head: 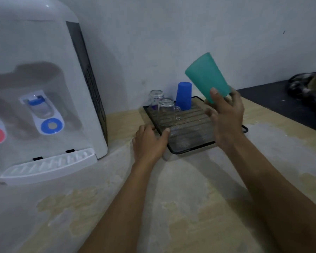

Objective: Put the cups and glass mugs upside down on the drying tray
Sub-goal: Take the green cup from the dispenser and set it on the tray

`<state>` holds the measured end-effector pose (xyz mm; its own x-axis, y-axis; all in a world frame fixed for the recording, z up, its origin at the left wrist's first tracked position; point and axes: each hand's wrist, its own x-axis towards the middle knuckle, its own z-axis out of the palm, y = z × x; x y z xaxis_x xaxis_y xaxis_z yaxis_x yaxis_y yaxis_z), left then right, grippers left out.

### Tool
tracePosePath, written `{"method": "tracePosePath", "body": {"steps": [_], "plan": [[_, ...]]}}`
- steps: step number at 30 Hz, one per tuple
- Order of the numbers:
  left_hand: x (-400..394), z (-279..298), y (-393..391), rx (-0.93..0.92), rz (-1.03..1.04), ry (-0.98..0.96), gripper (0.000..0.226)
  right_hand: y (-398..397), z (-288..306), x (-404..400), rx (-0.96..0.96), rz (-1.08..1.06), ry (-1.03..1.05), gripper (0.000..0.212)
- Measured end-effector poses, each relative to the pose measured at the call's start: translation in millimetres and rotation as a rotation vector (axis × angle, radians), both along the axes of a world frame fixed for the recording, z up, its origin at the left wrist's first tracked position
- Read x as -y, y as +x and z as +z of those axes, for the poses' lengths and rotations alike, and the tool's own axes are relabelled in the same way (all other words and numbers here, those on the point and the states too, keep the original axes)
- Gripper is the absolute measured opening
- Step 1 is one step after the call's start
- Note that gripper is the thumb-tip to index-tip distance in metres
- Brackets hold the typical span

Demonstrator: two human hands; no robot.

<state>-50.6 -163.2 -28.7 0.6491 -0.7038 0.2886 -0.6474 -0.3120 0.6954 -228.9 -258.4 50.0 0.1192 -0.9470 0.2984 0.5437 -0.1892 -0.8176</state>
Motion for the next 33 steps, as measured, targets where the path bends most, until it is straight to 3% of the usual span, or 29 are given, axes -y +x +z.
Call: {"method": "tracePosePath", "body": {"steps": [3, 7, 13, 20, 23, 33], "plan": [[-0.9, -1.1, 2.9, -0.022, 0.013, -0.04, 0.064, 0.6, 4.9, 11.9, -0.167, -0.118, -0.109, 0.062], [-0.2, -0.4, 3.8, -0.041, 0.024, -0.059, 0.06, 7.0, 17.5, 36.4, -0.608, -0.212, -0.264, 0.064], [2.6, 2.0, 6.6, -0.047, 0.054, -0.064, 0.057, 29.7, 65.8, 82.8, -1.361, -0.193, -0.548, 0.07], [3.2, 4.3, 6.5, -0.078, 0.066, -0.075, 0.052, 58.9, 87.2, 115.3, -1.96, -0.12, -0.641, 0.078], [2.8, 4.9, 6.5, -0.085, 0.07, -0.075, 0.051, 65.6, 76.7, 122.1, -2.03, -0.059, -0.601, 0.081], [2.1, 7.8, 5.4, -0.088, 0.084, -0.069, 0.05, 68.3, 55.9, 128.3, -1.917, -0.056, -0.57, 0.095]]}}
